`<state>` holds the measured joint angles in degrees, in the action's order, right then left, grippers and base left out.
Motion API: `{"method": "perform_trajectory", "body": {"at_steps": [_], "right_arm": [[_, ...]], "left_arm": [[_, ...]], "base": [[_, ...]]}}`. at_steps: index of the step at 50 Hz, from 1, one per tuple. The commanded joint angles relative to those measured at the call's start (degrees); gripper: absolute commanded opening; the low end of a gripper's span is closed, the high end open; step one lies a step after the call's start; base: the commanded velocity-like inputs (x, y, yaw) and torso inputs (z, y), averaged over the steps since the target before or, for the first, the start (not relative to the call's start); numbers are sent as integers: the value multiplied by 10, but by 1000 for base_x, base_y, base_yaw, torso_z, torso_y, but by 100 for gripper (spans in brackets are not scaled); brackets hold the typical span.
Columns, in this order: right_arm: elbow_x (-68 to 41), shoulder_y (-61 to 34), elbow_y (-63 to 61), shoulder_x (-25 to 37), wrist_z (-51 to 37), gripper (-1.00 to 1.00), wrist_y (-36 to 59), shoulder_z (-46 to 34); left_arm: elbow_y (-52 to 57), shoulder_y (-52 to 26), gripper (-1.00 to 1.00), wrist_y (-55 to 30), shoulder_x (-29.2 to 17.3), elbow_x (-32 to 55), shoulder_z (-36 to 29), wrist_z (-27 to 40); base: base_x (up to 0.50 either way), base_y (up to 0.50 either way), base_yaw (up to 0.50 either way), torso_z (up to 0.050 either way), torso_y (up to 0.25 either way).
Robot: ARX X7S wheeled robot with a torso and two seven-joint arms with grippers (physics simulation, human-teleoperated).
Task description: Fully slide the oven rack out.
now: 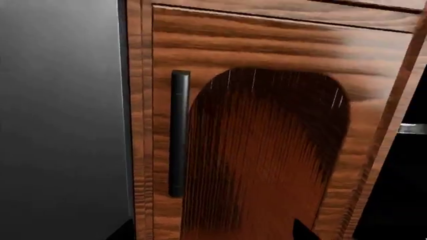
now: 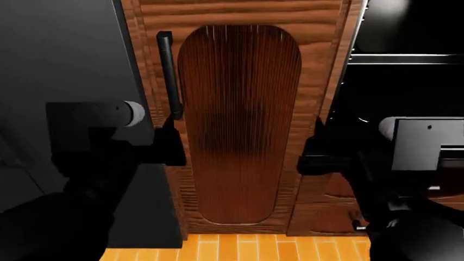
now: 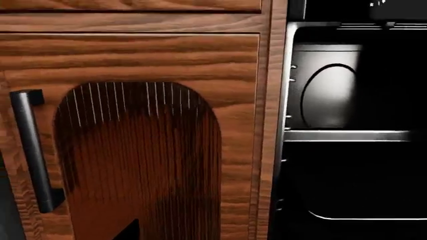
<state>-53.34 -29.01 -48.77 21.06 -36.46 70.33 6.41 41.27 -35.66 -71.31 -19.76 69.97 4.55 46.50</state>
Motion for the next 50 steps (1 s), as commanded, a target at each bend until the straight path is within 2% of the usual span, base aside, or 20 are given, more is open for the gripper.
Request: {"method": "perform_trajectory", "body": {"at_steps": [1, 6, 10, 17, 22, 31, 39, 50], "right_arm": [[-605, -220, -1, 176, -374, 100, 60, -1], [-692, -294, 9, 236, -427, 100, 9, -55], [-731, -345, 14, 263, -452, 100, -10, -95], [-776, -441, 35, 289, -484, 100, -33, -162], [-791, -495, 51, 300, -494, 100, -38, -189], [-773, -523, 69, 314, -470, 100, -25, -179], [-749, -494, 67, 317, -451, 100, -18, -168], [-755, -513, 70, 333, -450, 100, -19, -182]], "left_arm": [[-1, -206, 100, 7, -133, 544, -74, 358], [0, -285, 100, 67, -187, 633, -116, 406], [-3, -322, 100, 96, -221, 669, -134, 417], [-6, -381, 100, 129, -277, 701, -154, 418], [-19, -407, 100, 133, -309, 700, -152, 409], [-31, -420, 100, 132, -330, 682, -147, 392], [-12, -364, 100, 140, -332, 655, -119, 370], [-24, -400, 100, 148, -327, 654, -148, 372]], "base": [[0, 0, 0, 0, 0], [0, 0, 0, 0, 0], [0, 0, 0, 0, 0], [0, -3, 0, 0, 0], [0, -419, 0, 0, 0], [0, -443, 0, 0, 0], [0, -476, 0, 0, 0], [0, -500, 0, 0, 0]]}}
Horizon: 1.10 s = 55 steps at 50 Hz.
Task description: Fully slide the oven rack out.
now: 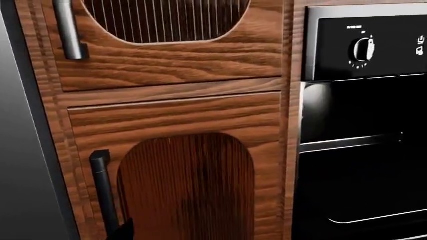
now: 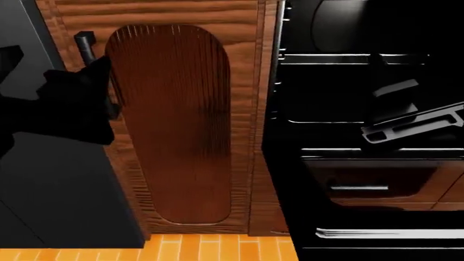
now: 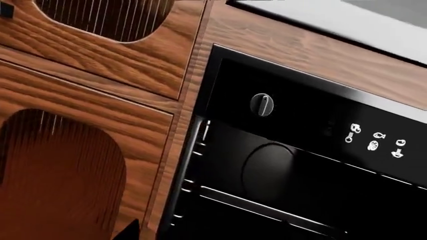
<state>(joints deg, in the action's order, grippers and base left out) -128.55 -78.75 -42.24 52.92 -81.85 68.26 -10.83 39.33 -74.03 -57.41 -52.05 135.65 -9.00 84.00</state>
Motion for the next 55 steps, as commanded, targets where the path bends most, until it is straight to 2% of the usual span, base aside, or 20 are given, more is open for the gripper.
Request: {"method": "perform_trajectory", "body": {"at_steps": [1, 20, 33, 42, 55], "right_arm": [[-2, -15, 5, 15, 5, 100, 2, -10], [12, -14, 8, 15, 13, 100, -4, -27], [29, 20, 5, 24, 29, 100, -11, -12], [35, 24, 5, 26, 35, 100, -4, -24], [39, 26, 2, 30, 37, 100, -10, -28]], "left_arm": [[-5, -16, 100, 10, -4, -3, -13, -4], [5, 11, 100, 25, -9, -19, -10, -22], [1, -5, 100, 32, -5, -21, -27, -24], [7, 32, 100, 32, -18, -40, -8, -43], [9, 38, 100, 35, -21, -47, -8, -50]], "base": [[0, -500, 0, 0, 0], [0, -500, 0, 0, 0], [0, -500, 0, 0, 0], [0, -500, 0, 0, 0], [0, -500, 0, 0, 0]]}}
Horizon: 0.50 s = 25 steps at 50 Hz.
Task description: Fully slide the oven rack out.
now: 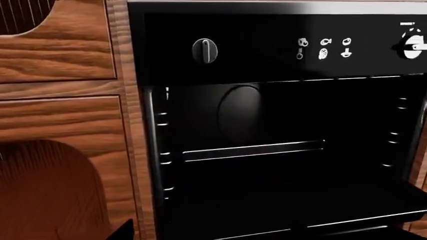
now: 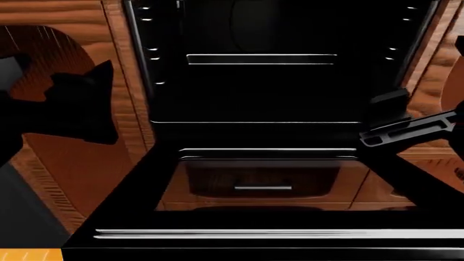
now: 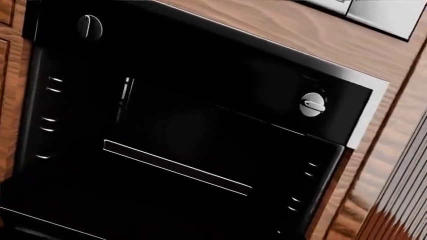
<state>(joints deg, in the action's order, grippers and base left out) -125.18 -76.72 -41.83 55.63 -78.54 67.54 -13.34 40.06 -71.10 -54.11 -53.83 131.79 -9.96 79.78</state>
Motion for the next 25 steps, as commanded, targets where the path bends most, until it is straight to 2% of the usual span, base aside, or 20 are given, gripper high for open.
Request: {"method": "perform_trajectory", "body": {"at_steps": [1, 14, 25], "right_arm": [[7, 7, -2, 4, 4, 100, -4, -2], [10, -1, -6, 6, 3, 100, -8, -9], [9, -3, -1, 3, -6, 100, -11, -32]], "left_arm": [[1, 7, 100, 2, -3, -8, -1, -8], [-9, -16, 100, 0, 4, -12, -20, -10], [-3, 0, 100, 5, -2, -19, -14, -17]], "base": [[0, -500, 0, 0, 0], [0, -500, 0, 0, 0], [51, -55, 0, 0, 0]]}}
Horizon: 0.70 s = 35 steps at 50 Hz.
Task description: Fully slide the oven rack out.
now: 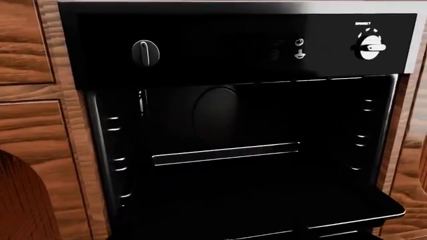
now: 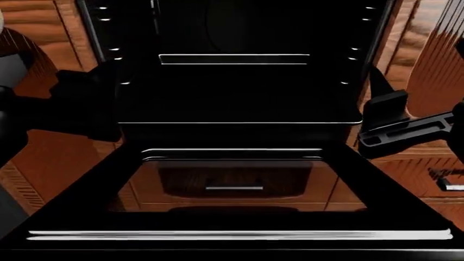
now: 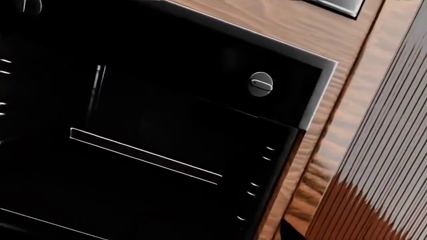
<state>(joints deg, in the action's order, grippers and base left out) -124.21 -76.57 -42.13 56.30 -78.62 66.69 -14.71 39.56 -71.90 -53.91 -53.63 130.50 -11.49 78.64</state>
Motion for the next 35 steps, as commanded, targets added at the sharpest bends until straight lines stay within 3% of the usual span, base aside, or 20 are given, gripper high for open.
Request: {"method": "perform_trajectory", "body": {"at_steps": [1, 13, 35], "right_arm": [[0, -5, 2, -4, -3, 100, -3, -18], [2, -7, 1, -2, -2, 100, -13, -18], [17, 13, -4, 2, 6, 100, -19, -24]], "left_arm": [[2, 9, 100, 3, -5, -7, 2, -7], [12, 44, 100, 10, -7, -22, 14, -21], [12, 27, 100, 14, -13, -19, 4, -21]], "base": [[336, 0, 0, 0, 0], [358, 0, 0, 0, 0], [259, 0, 0, 0, 1]]}}
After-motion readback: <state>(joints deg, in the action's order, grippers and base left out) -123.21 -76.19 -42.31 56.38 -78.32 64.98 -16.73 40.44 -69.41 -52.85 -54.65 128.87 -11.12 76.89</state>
